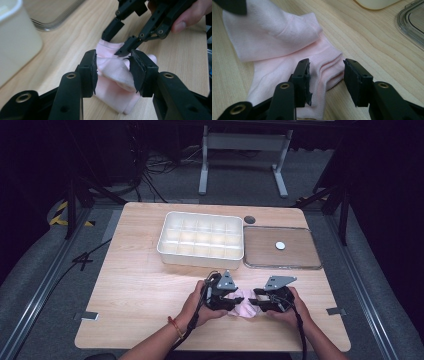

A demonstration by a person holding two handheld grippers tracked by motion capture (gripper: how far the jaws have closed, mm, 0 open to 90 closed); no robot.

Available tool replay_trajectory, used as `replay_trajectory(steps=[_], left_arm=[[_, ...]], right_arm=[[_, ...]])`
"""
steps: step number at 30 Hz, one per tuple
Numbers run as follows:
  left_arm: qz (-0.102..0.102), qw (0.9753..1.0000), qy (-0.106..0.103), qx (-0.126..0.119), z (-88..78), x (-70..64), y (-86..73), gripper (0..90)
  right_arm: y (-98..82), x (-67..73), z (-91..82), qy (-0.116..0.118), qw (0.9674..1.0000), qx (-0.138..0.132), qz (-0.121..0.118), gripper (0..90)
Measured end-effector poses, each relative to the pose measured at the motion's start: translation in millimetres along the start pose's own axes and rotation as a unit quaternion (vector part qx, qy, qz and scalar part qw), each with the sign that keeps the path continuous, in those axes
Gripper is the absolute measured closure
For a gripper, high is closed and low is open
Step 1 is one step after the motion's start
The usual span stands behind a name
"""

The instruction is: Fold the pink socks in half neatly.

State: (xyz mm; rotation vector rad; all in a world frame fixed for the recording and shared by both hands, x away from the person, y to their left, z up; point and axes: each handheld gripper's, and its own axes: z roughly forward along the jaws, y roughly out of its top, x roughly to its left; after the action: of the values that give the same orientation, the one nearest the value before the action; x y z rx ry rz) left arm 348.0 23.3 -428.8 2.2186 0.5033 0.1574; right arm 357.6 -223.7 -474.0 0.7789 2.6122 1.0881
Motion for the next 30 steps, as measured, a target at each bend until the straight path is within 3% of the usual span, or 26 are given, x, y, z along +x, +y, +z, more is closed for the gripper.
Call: replay_trajectory(steps=[4, 8, 14, 21, 24, 30], left_arm=[[0.01, 0.9999, -0.006, 0.002, -11.2, 3.7, -8.2, 69.8], [0.012, 0.9996, -0.012, 0.023, -10.0, 4.5, -20.8, 74.8], [0.011, 0.999, -0.024, 0.037, 1.7, 1.2, -33.0, 75.4], [0.036, 0.9969, -0.03, 0.064, 18.1, -7.5, -37.8, 74.5], [0.03, 0.9972, -0.03, 0.062, 19.5, -8.3, -39.7, 74.5], [0.031, 0.9974, -0.028, 0.059, 20.6, -7.6, -41.7, 75.1]], right_arm=[[-0.1, 0.0, 0.1, 0.001, 1.0, -0.001, -0.001, 57.8], [-0.1, 0.3, 0.1, 0.001, 1.0, -0.001, -0.001, 58.0], [-0.2, 0.5, 0.1, 0.002, 1.0, 0.0, 0.0, 58.0], [-1.1, -0.4, -0.3, 0.003, 1.0, -0.004, 0.004, 57.6], [-1.2, -0.4, -1.7, 0.003, 1.0, -0.006, 0.006, 56.6], [10.6, 4.5, -20.3, -0.005, 0.9989, -0.046, 0.003, 61.2]])
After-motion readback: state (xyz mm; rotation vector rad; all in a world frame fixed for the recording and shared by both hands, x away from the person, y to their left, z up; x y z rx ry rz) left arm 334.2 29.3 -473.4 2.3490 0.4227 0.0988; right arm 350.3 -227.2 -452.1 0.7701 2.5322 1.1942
